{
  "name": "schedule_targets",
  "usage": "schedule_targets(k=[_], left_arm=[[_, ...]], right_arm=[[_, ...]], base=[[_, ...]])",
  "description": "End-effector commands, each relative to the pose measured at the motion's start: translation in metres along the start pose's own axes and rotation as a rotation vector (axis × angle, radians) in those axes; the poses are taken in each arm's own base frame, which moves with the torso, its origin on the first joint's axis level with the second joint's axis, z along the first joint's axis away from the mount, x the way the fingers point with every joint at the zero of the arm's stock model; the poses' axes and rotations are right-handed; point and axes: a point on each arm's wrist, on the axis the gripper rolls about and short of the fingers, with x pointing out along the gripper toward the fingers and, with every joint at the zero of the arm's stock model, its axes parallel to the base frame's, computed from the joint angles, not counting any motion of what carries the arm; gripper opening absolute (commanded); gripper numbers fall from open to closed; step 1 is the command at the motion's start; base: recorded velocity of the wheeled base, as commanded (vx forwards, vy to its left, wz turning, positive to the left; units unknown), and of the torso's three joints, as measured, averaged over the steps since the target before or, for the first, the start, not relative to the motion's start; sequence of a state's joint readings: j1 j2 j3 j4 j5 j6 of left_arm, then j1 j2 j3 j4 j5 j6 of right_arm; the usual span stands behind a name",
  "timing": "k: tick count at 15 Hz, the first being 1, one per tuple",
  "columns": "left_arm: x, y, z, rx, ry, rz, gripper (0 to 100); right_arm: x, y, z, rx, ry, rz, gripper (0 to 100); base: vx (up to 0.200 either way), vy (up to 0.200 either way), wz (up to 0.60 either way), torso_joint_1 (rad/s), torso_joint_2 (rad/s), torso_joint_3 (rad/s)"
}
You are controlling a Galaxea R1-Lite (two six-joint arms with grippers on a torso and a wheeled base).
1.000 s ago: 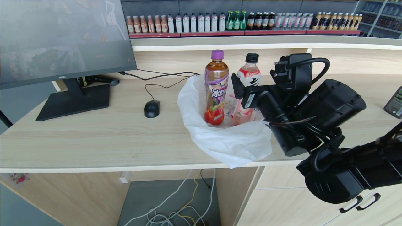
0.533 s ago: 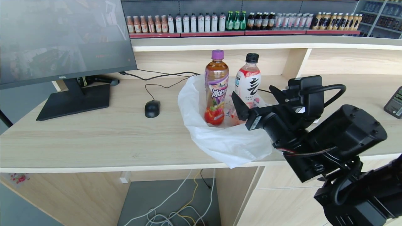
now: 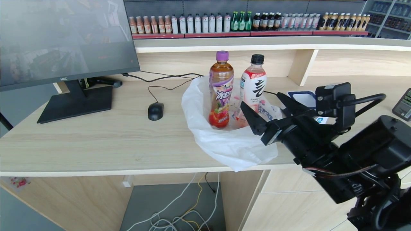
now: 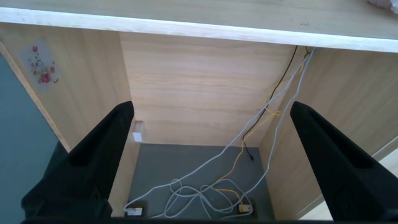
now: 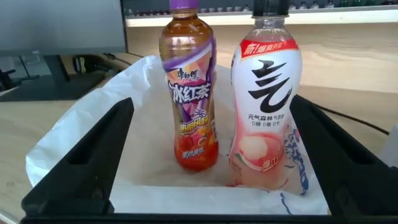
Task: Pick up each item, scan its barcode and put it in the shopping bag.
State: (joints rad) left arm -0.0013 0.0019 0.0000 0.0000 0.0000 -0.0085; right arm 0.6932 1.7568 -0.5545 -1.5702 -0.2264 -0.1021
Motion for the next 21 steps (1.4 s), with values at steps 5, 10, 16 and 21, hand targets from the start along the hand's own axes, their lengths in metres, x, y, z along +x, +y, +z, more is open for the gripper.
schedule_targets(k=[5, 10, 16, 21], left_arm=[[0.000, 0.000, 0.000, -0.001, 0.000, 0.000, 100], [0.000, 0.000, 0.000, 0.001, 0.000, 0.000, 100], [0.000, 0.000, 0.000, -0.001, 0.000, 0.000, 100], [0.000, 0.000, 0.000, -0.001, 0.000, 0.000, 100]], right_arm=[[-0.027, -0.006, 0.012, 0.040, 0.009, 0.014, 100], [-0.037, -0.002, 0.010, 0.069, 0.032, 0.043, 100], [-0.028, -0.008, 0.010, 0.093, 0.017, 0.007, 100], [-0.026, -0.016, 0.009, 0.099, 0.015, -0.024, 100]], base=[[-0.080, 0.000, 0.00, 0.001, 0.00, 0.001], [-0.120, 0.000, 0.00, 0.004, 0.00, 0.000], [0.000, -0.067, 0.00, -0.001, 0.00, 0.002], [0.000, -0.200, 0.00, 0.007, 0.01, 0.003]])
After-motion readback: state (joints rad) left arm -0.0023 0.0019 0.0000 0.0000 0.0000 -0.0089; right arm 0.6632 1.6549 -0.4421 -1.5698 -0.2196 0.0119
